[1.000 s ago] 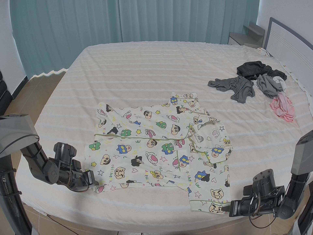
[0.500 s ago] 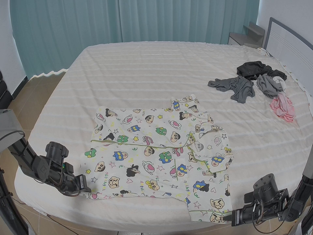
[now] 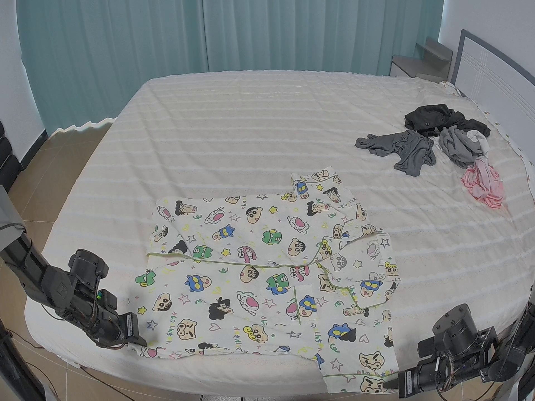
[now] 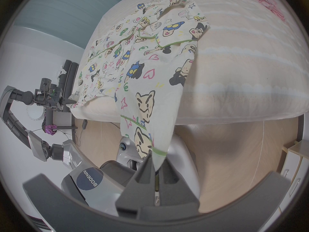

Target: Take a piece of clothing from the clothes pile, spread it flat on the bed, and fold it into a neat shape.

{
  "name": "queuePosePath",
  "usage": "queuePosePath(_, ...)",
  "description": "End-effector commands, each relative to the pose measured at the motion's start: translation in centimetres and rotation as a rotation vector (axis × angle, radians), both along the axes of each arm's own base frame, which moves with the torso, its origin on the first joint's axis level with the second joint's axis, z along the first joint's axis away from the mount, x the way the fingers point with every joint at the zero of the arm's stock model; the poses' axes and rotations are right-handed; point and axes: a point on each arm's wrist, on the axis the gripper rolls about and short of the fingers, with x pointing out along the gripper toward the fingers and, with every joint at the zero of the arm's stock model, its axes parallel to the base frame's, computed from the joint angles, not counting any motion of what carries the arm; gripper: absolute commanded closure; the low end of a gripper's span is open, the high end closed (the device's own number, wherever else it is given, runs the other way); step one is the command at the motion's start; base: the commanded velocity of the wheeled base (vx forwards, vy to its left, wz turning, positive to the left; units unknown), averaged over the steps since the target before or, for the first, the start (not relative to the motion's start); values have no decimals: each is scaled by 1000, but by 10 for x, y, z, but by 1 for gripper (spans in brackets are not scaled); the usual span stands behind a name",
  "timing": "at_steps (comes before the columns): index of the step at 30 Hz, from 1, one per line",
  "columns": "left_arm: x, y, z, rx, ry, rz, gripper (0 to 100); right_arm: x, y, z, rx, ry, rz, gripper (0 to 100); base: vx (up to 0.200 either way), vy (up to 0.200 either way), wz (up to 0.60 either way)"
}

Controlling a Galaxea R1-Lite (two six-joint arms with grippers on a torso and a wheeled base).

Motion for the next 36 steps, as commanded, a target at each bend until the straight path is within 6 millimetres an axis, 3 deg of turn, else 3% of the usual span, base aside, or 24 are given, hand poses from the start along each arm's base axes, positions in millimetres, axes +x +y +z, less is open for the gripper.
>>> queuePosePath(1,-10,0,9,-2,-3,-7,100,-8,-2,4,6,-5,16,100,0,0,0)
queuePosePath(7,-21,0,12,2,29,-25,100,-15,-3,8,13,24,17,100,0,0,0)
queuePosePath(17,-14,0,29,-6,-44,9,100,-10,-1,25,115,-101,0,100,0,0,0)
queuePosePath(21,-2,-2,42,-40,-90,95,100,7,-5,44,191,-217,-82,100,0,0,0)
queuePosePath(28,22,-2,60,-77,-156,186,100,37,-6,60,221,-313,-170,100,0,0,0)
queuePosePath(36,54,-2,60,-99,-180,251,100,64,-6,58,209,-335,-217,100,0,0,0)
